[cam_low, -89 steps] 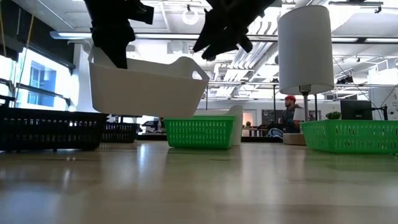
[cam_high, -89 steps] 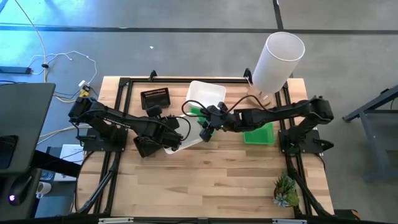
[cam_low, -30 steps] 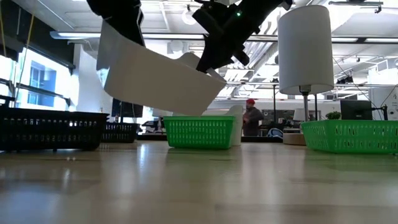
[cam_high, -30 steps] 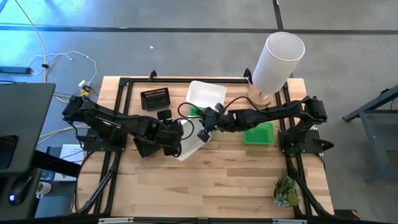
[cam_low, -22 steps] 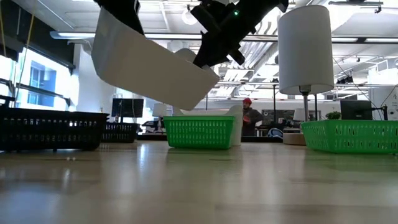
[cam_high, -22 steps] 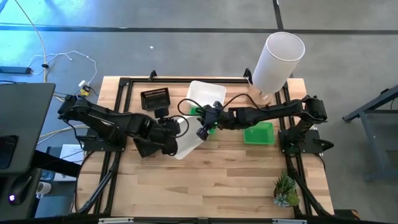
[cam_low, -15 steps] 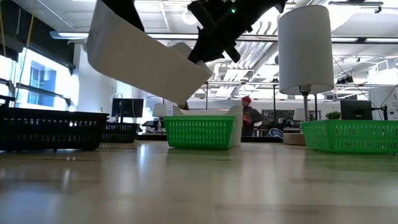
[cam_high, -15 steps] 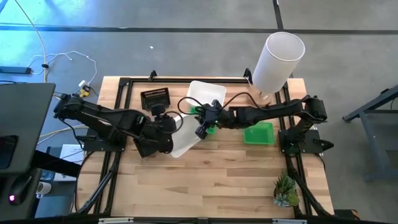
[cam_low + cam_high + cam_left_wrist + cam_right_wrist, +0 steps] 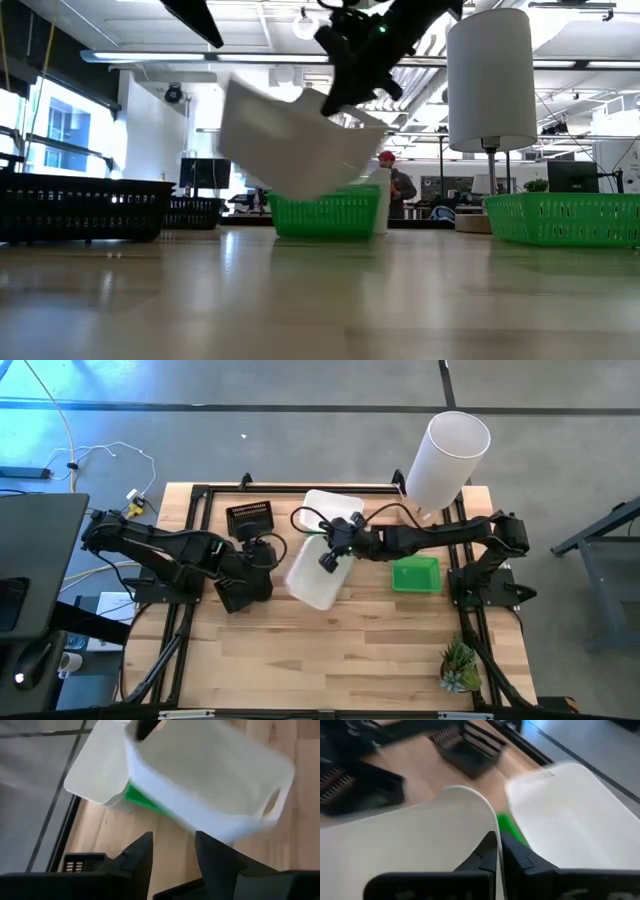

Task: Stack baskets by color
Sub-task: Stack the bottom white bin on the white bins

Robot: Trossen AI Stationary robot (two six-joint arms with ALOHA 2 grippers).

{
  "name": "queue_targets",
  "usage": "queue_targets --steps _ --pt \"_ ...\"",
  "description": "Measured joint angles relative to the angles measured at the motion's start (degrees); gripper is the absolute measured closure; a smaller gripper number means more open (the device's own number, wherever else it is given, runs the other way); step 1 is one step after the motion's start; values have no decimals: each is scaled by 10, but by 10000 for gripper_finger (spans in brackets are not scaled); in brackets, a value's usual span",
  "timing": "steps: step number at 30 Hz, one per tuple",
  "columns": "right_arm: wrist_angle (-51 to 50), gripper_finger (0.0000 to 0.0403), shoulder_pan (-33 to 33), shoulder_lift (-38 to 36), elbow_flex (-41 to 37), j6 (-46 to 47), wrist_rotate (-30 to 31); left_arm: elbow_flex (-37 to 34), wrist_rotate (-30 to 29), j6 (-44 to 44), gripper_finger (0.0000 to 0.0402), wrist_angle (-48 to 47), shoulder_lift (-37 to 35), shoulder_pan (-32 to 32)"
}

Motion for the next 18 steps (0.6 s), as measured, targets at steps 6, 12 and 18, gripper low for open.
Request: queue_targets --steps 6,12,18 --pt "-24 402 2 -1 0 26 11 0 -16 -9 268 11 -17 15" --pt "2 402 3 -11 1 22 0 0 -18 -2 268 12 -28 15" --pt "24 402 3 -32 1 29 21 0 -29 50 268 16 -52 15"
